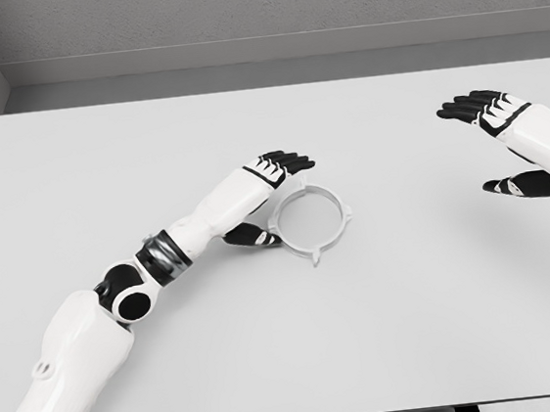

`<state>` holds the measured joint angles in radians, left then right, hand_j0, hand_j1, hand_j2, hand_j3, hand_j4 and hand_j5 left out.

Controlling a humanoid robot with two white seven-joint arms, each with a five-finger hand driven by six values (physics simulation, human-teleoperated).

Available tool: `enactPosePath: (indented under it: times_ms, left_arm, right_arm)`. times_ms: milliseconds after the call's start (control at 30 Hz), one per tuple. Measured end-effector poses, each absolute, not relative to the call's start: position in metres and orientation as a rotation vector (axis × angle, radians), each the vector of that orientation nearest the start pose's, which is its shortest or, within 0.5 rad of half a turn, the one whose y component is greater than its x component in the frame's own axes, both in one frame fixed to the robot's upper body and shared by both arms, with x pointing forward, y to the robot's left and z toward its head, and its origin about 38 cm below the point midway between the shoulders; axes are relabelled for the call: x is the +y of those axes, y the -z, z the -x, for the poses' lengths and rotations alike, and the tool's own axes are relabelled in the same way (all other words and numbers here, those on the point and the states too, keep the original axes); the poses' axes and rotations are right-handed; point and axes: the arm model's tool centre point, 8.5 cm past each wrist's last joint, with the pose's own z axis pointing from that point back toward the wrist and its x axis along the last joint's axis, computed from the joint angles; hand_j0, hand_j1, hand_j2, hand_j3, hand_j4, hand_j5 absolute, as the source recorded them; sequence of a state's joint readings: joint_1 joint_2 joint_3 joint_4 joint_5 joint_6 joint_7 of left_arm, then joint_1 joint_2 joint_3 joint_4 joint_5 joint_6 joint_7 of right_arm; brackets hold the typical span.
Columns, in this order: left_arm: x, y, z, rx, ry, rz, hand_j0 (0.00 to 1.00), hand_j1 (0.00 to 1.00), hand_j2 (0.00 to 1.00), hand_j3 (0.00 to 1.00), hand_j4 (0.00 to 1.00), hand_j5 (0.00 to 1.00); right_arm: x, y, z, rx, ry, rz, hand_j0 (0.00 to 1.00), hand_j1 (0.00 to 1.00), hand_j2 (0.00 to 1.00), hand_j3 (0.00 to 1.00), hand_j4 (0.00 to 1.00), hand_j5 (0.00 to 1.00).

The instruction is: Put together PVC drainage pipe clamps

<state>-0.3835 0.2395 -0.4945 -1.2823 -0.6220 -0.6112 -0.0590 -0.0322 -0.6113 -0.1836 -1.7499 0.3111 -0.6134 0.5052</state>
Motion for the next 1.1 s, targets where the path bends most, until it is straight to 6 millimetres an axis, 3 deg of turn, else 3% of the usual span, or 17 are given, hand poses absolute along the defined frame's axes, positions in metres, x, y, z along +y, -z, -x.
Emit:
enactPosePath:
  times_ms: [133,367,667,1100]
  left_arm:
    - [0.156,-0.108,-0.417,-1.955,1.481,-0.216,1.00,1.00,1.00,1.00,1.00,1.00]
    - [0.169,-0.108,-0.415,-1.938,1.499,-0.237,1.00,1.00,1.00,1.00,1.00,1.00]
    - [0.197,-0.124,-0.420,-1.931,1.533,-0.318,1.00,1.00,1.00,1.00,1.00,1.00]
    - [0.197,-0.123,-0.420,-1.928,1.533,-0.321,1.00,1.00,1.00,1.00,1.00,1.00]
  right_arm:
    - [-0.361,-0.228,-0.341,-1.799,-1.517,0.547,1.00,1.00,1.00,1.00,1.00,1.00]
    - [-0.361,-0.228,-0.341,-1.800,-1.517,0.547,1.00,1.00,1.00,1.00,1.00,1.00]
    - [-0.361,-0.228,-0.341,-1.800,-1.517,0.547,1.00,1.00,1.00,1.00,1.00,1.00]
    - [-0.361,-0.228,-0.341,-1.800,-1.517,0.547,1.00,1.00,1.00,1.00,1.00,1.00]
